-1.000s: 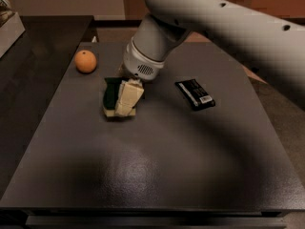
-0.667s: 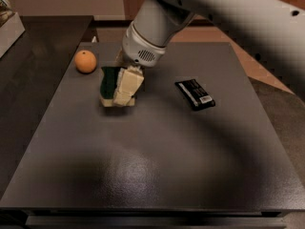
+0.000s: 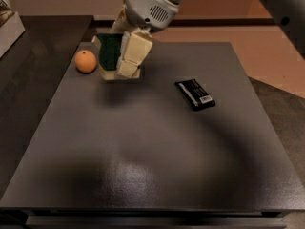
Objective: Pick sponge
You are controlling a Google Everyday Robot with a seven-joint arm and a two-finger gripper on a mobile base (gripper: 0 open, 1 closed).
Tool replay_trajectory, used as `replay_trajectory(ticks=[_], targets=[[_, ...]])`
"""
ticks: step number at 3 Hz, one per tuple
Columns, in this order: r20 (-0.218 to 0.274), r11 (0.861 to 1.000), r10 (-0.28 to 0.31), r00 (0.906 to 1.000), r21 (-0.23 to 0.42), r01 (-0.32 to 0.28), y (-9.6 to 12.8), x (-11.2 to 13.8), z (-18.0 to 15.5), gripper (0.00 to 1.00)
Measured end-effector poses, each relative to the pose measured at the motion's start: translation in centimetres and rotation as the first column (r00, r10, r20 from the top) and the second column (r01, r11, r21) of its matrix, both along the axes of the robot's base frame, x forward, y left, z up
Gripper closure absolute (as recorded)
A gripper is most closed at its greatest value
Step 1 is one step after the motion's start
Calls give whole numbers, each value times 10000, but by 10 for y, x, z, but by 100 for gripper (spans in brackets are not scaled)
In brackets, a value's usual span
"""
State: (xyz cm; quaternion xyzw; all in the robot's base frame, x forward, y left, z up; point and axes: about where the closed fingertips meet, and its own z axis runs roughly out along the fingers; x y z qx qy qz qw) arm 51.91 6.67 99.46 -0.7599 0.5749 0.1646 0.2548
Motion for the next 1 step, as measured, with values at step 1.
replay_trajectory(ticks=[1], targets=[[1, 10000, 0, 10000, 1, 0, 0, 0, 0, 100]])
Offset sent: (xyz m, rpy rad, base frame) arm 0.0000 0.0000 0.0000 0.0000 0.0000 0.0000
